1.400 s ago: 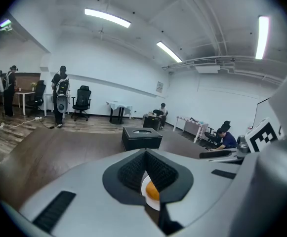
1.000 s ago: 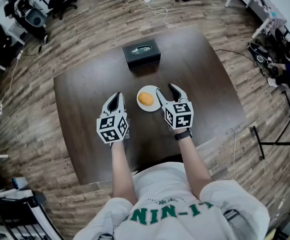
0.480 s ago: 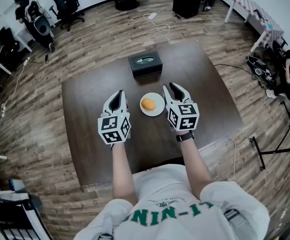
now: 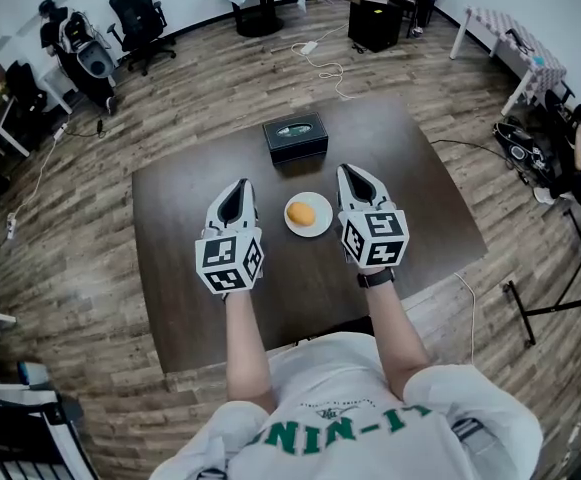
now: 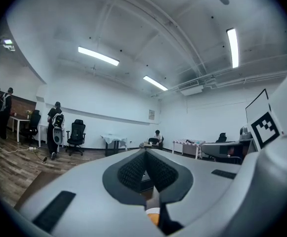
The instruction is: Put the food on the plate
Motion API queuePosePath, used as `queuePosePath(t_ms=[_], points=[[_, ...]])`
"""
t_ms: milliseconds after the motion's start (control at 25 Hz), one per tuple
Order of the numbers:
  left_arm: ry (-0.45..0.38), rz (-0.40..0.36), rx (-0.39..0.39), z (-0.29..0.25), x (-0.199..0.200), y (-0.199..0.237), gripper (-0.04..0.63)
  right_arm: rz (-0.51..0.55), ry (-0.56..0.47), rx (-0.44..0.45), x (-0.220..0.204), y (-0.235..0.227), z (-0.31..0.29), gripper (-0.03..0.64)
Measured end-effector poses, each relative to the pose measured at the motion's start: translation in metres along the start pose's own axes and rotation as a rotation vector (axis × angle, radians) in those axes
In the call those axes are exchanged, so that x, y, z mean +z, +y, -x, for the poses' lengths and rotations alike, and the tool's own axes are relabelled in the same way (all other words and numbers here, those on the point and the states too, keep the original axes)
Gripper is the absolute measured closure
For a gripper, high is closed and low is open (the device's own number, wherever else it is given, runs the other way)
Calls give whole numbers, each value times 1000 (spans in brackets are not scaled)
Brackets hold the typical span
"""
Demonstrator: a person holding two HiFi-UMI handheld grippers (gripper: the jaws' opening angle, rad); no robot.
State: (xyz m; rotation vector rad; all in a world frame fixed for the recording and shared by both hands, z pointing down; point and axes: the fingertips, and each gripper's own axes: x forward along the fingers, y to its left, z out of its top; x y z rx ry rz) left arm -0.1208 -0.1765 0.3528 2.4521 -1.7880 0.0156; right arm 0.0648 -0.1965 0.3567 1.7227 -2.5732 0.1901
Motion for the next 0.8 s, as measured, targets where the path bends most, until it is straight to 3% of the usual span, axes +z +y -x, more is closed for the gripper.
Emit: queuePosePath(t_ms=[800], points=[[14,7,0,2,-5,0,583,49,-1,22,2,11,5,600]])
